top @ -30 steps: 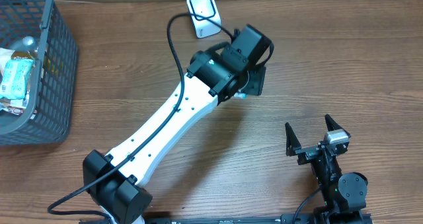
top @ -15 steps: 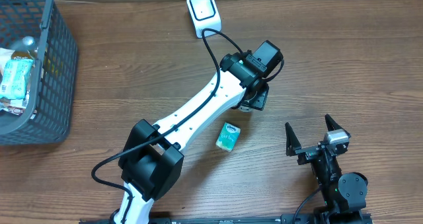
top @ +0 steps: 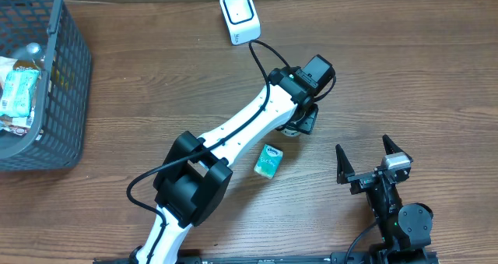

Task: Scan the item barcode

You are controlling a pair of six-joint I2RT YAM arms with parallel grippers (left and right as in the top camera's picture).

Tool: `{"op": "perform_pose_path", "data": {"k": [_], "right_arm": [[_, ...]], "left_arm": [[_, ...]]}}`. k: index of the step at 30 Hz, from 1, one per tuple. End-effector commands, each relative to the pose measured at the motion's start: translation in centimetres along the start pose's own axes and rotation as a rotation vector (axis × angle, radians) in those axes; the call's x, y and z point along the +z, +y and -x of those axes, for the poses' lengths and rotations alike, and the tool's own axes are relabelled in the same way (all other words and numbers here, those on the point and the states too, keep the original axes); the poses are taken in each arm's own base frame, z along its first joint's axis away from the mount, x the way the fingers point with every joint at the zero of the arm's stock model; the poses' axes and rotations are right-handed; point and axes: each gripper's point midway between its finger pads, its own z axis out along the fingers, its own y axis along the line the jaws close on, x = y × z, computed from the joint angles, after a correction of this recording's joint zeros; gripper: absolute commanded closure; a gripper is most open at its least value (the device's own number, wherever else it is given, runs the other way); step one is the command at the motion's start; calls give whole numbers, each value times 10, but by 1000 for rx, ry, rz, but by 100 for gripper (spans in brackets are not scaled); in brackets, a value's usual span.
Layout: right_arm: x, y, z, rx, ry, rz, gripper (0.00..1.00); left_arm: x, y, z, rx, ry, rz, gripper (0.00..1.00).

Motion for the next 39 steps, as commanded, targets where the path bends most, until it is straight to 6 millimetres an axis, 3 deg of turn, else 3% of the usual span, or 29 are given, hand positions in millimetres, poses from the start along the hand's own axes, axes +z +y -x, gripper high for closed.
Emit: {"op": "perform_pose_path", "data": {"k": [1, 12, 15, 21, 25, 32, 39], "right_arm": [[0, -3, -2, -4, -1, -13, 0], [0, -3, -2, -4, -1, -13, 0], [0, -3, -2, -4, -1, -13, 0], [0, -3, -2, -4, -1, -13, 0], [0, -3, -2, -4, -1, -13, 0], [0, -3, -2, -4, -1, -13, 0], [0, -3, -2, -4, -1, -13, 0]], "left_arm": [[0, -14, 0, 55, -15, -14, 68], [1, -9, 0, -36, -39, 51, 68], [1, -8, 0, -75, -39, 52, 64], [2, -9, 0, -230, -45, 46, 66], [2, -13, -2, -377, -32, 22, 61], [2, -13, -2, -387, -32, 23, 57], [2, -12, -3, -386, -27, 26, 33]]}}
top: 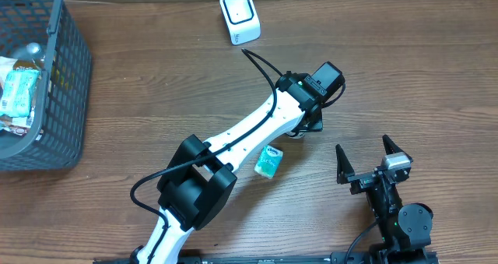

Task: Scan the item barcode

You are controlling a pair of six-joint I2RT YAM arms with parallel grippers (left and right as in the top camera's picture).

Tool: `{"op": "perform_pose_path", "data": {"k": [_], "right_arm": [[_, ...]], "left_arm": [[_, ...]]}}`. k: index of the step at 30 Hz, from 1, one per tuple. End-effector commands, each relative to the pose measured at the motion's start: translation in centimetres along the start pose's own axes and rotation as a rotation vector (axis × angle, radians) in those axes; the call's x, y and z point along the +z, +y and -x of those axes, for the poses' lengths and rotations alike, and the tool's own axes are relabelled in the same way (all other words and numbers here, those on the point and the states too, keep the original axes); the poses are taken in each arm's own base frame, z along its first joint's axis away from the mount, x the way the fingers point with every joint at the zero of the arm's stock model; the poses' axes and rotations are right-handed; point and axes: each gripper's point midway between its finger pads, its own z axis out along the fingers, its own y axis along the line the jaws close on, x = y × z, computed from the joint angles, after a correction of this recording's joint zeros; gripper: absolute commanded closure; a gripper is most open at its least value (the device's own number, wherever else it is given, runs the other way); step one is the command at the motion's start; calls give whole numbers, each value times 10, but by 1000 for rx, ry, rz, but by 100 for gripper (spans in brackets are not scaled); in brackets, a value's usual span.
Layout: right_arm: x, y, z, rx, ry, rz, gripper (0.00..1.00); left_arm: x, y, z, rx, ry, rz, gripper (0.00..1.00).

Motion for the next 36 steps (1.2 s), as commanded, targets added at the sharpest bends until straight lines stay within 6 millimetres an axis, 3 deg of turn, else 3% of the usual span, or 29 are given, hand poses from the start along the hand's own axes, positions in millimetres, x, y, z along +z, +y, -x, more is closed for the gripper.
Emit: {"op": "perform_pose_path", "data": {"k": [1, 4, 7, 13, 17, 24, 29, 36], "right_arm": [[0, -2, -3, -5, -1, -12, 0], [0, -2, -3, -5, -1, -12, 0], [0, -2, -3, -5, -1, -13, 0], [0, -2, -3, -5, -1, -12, 0], [0, -2, -3, -5, -1, -12, 0], [0, -2, -3, -5, -1, -12, 0], [0, -2, -3, -5, -1, -12, 0], [0, -2, -3, -5, -1, -13, 0]], "left_arm": [[3, -1, -1, -16, 5, 2, 29], [3, -1, -2, -11, 6, 2, 10], [3, -1, -2, -11, 6, 2, 0], [4, 2, 12, 219, -26, -2, 0], [4, 5, 15, 338, -28, 0, 7], [5, 2, 14, 341, -29, -8, 16], [5, 0, 13, 342, -27, -16, 32], [4, -8, 5, 352, -5, -48, 43]]}}
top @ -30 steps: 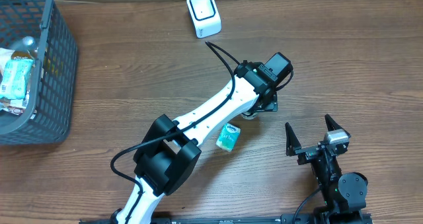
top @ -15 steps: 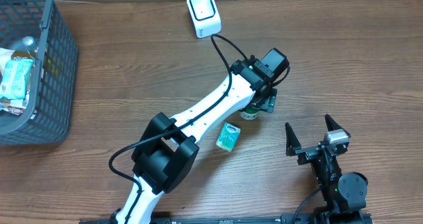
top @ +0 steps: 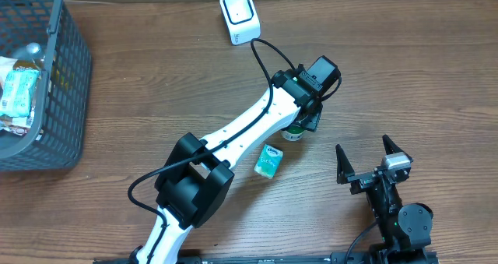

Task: Scan the item barcode

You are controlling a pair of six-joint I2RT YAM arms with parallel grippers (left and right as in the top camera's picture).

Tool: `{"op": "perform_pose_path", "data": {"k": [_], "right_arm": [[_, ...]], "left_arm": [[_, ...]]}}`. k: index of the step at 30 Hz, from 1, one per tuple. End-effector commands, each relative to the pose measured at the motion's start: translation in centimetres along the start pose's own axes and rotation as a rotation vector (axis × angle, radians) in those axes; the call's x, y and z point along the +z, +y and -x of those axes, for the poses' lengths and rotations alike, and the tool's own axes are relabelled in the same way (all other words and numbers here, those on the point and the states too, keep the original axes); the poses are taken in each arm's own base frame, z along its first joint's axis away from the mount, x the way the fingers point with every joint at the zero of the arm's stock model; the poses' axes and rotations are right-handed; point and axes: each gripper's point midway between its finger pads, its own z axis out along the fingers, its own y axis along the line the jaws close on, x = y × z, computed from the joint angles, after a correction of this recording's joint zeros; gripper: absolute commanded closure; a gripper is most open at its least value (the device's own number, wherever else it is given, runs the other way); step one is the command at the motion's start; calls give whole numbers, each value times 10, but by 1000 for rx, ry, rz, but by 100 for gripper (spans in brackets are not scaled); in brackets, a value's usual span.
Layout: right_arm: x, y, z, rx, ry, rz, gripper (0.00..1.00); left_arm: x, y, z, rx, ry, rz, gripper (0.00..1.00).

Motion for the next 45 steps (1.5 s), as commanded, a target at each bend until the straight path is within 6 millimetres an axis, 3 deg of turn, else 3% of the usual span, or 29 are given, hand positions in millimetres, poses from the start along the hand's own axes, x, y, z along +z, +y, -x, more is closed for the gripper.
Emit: {"op": "perform_pose_path", "data": {"k": [1, 11, 19, 20, 21, 30, 45], "right_arm": [[0, -2, -3, -5, -1, -12, 0], [0, -2, -3, -5, -1, -12, 0], [0, -2, -3, -5, -1, -12, 0], [0, -2, -3, -5, -1, -12, 0], [0, -2, -3, -5, -1, -13, 0], [0, -2, -3, -5, -1, -12, 0], [0, -2, -3, -5, -1, -12, 0]], "left_arm": [[3, -14, -9, 23, 35, -51, 45], [1, -32, -17, -78, 97, -159, 44], [0, -33, -14, -76, 84, -163, 24], [0, -33, -14, -76, 84, -163, 16], [0, -33, -14, -76, 83, -161, 0], [2, -24, -9, 74, 46, -113, 0], [4, -30, -42, 107, 140, -90, 1]]}}
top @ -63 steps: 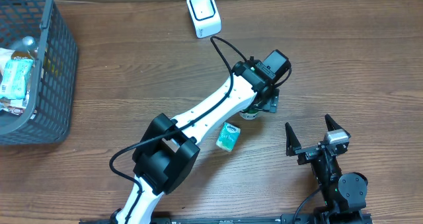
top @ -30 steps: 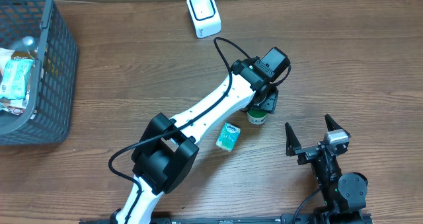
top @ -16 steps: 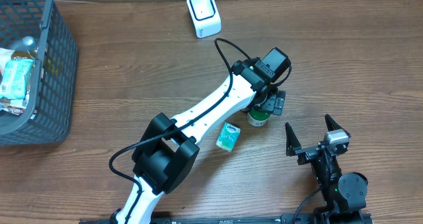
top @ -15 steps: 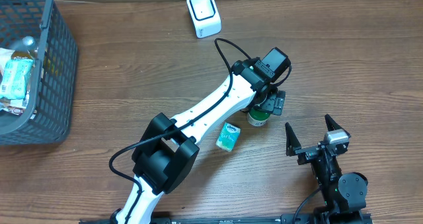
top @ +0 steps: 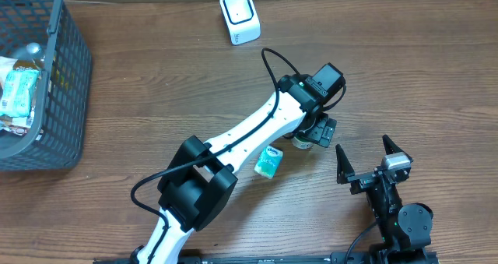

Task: Scan the item barcode
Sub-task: 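Rotate the green-capped jar under the scanner with the left gripper, then lower the jar and set it upright on the table, release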

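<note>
My left arm reaches across the table, and its gripper (top: pixel 314 133) hangs right of the middle, pointing down. A small round green and white container (top: pixel 300 142) peeks out from under it at the fingers, and the gripper appears shut on it. Just to the lower left, a teal tissue pack (top: pixel 267 162) lies on the wood. The white barcode scanner (top: pixel 240 15) stands at the far edge, well away from the gripper. At the near right, my right gripper (top: pixel 366 156) rests open and holds nothing.
A dark mesh basket (top: pixel 68 77) with several packaged goods stands at the left edge. The left arm's black cable (top: pixel 272 61) loops up over the table between the wrist and the scanner.
My left gripper and the container under it have moved a little to the right and toward the near edge, farther from the scanner. The cable loop sits lower. The tissue pack and right arm are unchanged.
My left gripper was over the small container below the scanner, the tissue pack lying beside it. It then stood a little further right, then back closer to the scanner, and now it is further right and nearer. The right arm stayed parked throughout.
</note>
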You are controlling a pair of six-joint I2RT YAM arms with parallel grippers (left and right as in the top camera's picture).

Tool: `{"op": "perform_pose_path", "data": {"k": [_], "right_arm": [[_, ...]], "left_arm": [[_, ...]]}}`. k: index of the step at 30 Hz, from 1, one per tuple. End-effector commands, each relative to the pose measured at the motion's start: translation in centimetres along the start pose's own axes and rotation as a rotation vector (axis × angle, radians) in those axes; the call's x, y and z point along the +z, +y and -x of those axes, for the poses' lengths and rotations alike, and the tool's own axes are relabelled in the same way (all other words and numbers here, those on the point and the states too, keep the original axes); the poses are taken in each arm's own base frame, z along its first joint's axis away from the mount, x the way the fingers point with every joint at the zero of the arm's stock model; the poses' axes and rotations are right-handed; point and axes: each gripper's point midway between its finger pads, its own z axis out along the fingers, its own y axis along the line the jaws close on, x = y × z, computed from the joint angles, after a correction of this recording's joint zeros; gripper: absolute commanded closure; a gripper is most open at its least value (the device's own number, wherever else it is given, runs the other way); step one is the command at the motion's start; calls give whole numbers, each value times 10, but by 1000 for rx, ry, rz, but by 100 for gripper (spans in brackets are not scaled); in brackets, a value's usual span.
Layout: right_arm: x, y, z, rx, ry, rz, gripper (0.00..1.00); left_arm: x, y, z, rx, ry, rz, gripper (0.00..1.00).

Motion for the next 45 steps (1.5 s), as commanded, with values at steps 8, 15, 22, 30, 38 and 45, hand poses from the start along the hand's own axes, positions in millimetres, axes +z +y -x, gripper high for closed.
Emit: {"op": "perform_pose_path", "data": {"k": [8, 15, 22, 30, 38, 45], "right_arm": [[0, -2, -3, -5, -1, -12, 0], [0, -2, -3, -5, -1, -12, 0], [0, -2, -3, -5, -1, -12, 0], [0, -2, -3, -5, -1, -13, 0], [0, -2, -3, -5, -1, -12, 0], [0, -2, -3, -5, -1, -12, 0]], "left_arm": [[19, 5, -2, 14, -36, 78, 14], [17, 15, 15, 10, -117, 138, 25], [16, 12, 24, 9, -155, 127, 32], [14, 13, 34, 55, -194, 143, 32], [14, 12, 36, 80, -202, 142, 14], [-30, 14, 31, 72, -169, 138, 0]]}}
